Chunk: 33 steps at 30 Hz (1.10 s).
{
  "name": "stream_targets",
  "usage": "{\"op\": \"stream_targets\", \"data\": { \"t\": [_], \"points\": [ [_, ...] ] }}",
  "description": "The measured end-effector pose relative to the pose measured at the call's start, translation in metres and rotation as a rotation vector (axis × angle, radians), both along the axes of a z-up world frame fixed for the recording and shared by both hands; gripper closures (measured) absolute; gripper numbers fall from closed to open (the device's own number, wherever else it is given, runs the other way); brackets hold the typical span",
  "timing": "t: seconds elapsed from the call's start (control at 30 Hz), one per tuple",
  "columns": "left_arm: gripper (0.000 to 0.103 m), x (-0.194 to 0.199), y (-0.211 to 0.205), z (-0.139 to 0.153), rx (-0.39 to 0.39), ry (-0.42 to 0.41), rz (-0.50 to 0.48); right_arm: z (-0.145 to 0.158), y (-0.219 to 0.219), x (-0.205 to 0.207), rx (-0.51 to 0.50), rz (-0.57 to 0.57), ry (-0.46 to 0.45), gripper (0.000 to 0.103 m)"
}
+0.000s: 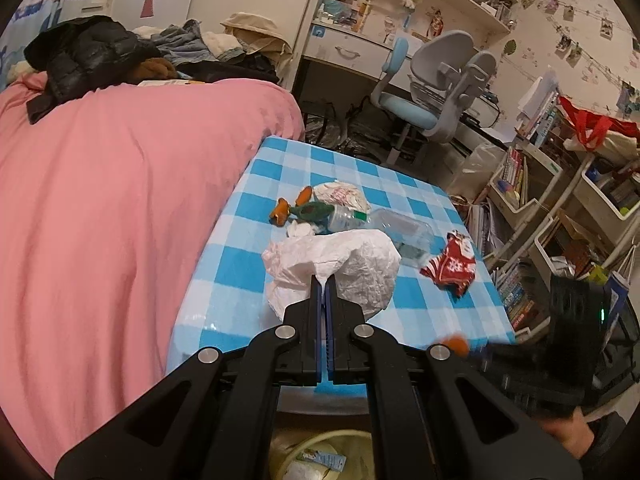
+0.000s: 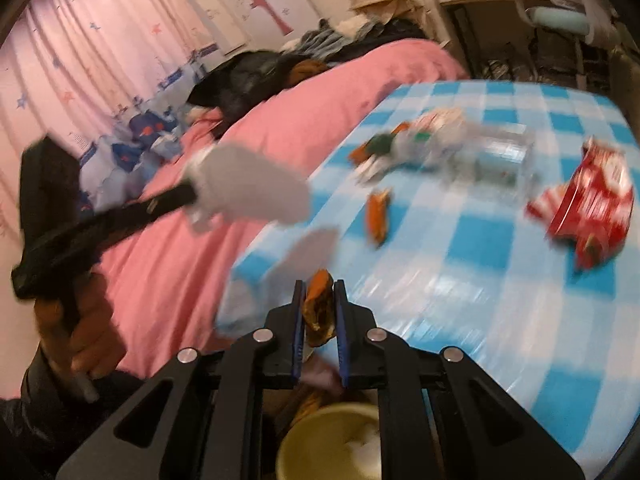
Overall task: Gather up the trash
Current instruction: 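Drop the crust into the yellow bin with the right tool while the left drops the tissue in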
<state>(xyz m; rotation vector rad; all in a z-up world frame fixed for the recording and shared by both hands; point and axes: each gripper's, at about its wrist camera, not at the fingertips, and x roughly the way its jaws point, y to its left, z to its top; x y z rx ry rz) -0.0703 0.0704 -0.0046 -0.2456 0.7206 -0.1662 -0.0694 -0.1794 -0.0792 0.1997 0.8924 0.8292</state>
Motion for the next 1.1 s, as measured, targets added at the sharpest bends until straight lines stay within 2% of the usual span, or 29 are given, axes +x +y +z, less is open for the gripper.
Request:
{"op": "stream_targets", "data": {
  "t": [0.2,0.37,0.4,0.47,0.53,0.6,0.77,0.87,1.1],
  "points": [
    [0.101,-0.026,-0.007,-0.003,0.012,0.001,-0.024,-0.034,0.028,-0.047,-0.062,0.087,0.082,0.089],
    [0.101,-0.046,-0.017,-0.006,0.036,0.004,-0.052,-0.059,0.044,-0.068,-0.158,0.132,0.139,0.089],
    [0.101,-0.051,-0.02,-0.008,0.04,0.005,-0.057,-0.063,0.044,-0.069,-0.17,0.13,0.15,0.086],
    [0.101,-0.058,-0.022,-0.009,0.044,0.009,-0.066,-0.068,0.043,-0.071,-0.189,0.11,0.16,0.081],
    [0.101,-0.062,-0.025,-0.011,0.047,0.013,-0.073,-0.066,0.038,-0.073,-0.182,0.089,0.148,0.062],
    [0.101,-0.068,-0.028,-0.013,0.055,0.018,-0.083,-0.061,0.032,-0.076,-0.179,0.061,0.119,0.055],
    [0.101,-0.081,-0.036,-0.021,0.063,0.042,-0.107,-0.052,0.017,-0.073,-0.191,-0.045,0.048,0.05],
    [0.101,-0.09,-0.043,-0.029,0.062,0.071,-0.123,-0.04,0.0,-0.072,-0.188,-0.15,-0.023,0.046],
    [0.101,-0.116,-0.061,-0.052,0.058,0.153,-0.179,-0.024,-0.034,-0.067,-0.121,-0.328,-0.094,0.044]
  ]
}}
